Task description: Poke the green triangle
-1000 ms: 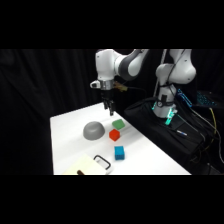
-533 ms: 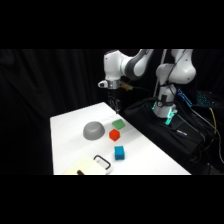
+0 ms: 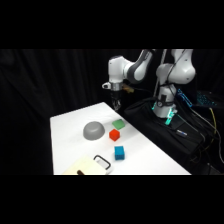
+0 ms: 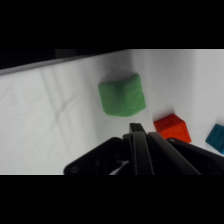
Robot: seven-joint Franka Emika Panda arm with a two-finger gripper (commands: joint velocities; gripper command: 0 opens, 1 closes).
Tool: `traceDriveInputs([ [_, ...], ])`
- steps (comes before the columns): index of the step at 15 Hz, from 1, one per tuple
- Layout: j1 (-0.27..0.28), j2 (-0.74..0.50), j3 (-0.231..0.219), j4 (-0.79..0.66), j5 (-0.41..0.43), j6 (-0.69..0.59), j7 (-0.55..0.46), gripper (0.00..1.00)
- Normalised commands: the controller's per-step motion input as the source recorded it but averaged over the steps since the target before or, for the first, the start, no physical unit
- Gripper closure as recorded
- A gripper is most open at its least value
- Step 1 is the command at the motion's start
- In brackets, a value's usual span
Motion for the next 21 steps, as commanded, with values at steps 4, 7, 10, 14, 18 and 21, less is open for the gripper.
traceDriveInputs([
  [4, 0.028, 0.24, -0.006, -0.06, 0.149, 0.33, -0.17, 0.95],
  [7, 0.045, 0.49, 0.044, 0.07, 0.274, 0.46, -0.27, 0.95],
  [10, -0.05, 0.55, 0.141, 0.2, 0.344, 0.41, -0.33, 0.97],
  [14, -0.172, 0.54, 0.194, 0.31, 0.151, 0.22, -0.17, 0.96],
  [18, -0.173, 0.49, 0.155, 0.32, 0.028, 0.09, -0.09, 0.97],
  [21, -0.119, 0.38, 0.107, 0.24, 0.012, -0.03, -0.05, 0.97],
])
